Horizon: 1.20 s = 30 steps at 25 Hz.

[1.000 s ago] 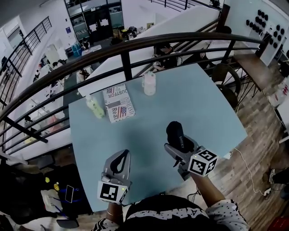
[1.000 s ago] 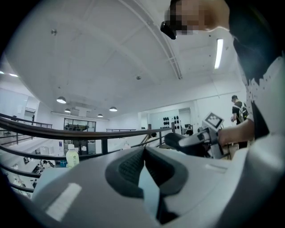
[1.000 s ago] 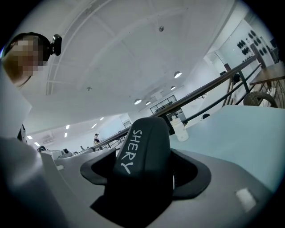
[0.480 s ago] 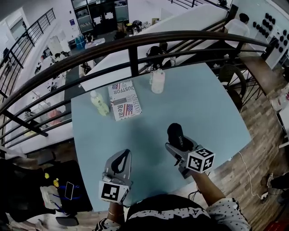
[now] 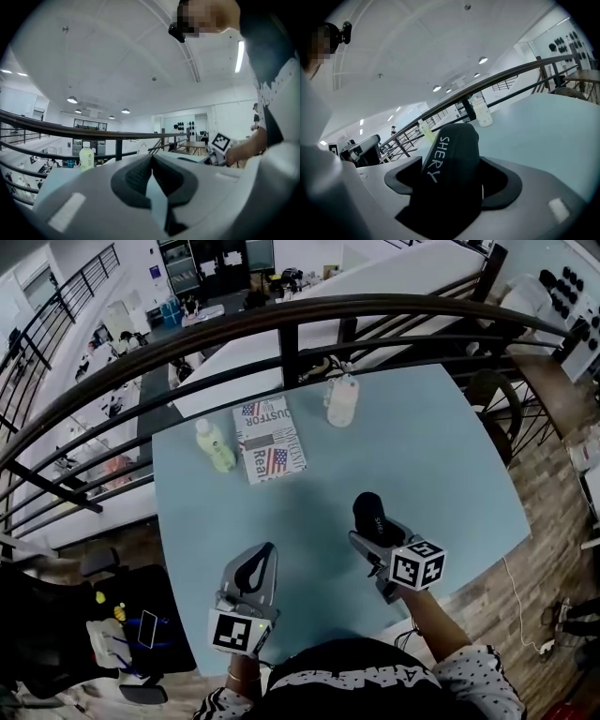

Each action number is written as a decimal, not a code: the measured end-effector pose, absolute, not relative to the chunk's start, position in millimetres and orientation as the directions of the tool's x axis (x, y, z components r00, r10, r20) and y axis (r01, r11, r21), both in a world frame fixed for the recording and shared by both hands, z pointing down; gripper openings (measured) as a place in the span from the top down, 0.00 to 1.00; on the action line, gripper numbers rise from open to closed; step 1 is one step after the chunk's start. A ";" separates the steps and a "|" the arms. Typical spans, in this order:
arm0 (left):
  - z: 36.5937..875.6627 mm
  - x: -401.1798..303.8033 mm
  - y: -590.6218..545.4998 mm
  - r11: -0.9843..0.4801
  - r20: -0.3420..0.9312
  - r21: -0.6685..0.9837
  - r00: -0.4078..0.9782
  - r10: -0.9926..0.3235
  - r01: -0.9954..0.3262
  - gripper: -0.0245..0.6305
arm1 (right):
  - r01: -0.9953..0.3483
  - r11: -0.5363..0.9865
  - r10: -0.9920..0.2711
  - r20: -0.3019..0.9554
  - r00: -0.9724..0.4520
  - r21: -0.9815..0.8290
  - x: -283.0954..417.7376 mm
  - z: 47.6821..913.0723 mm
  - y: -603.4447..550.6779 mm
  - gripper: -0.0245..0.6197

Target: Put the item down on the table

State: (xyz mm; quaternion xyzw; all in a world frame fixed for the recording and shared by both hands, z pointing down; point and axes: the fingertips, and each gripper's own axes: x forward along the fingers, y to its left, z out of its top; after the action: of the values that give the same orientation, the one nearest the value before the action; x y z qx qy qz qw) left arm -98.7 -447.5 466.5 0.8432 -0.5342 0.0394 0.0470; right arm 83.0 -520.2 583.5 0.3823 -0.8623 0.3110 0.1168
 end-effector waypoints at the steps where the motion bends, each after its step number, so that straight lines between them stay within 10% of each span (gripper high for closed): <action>1: 467.7 -100.6 -448.9 -0.423 0.118 0.039 0.424 -0.898 -0.905 0.96 | -0.734 0.513 -0.583 0.447 -0.679 -0.445 81.5 587.1 -521.4 0.36; 30: 493.7 -123.7 -463.2 -0.398 0.146 0.056 0.402 -0.904 -0.916 0.96 | -0.790 0.510 -0.501 0.630 -0.594 -0.340 73.4 665.8 -532.7 0.36</action>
State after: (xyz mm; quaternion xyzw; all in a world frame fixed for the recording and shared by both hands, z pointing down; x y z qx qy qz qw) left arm -123.7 -463.2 493.7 0.8348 -0.5450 0.0459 0.0637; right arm 73.4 -532.7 665.8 0.3857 -0.8369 0.3107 0.2331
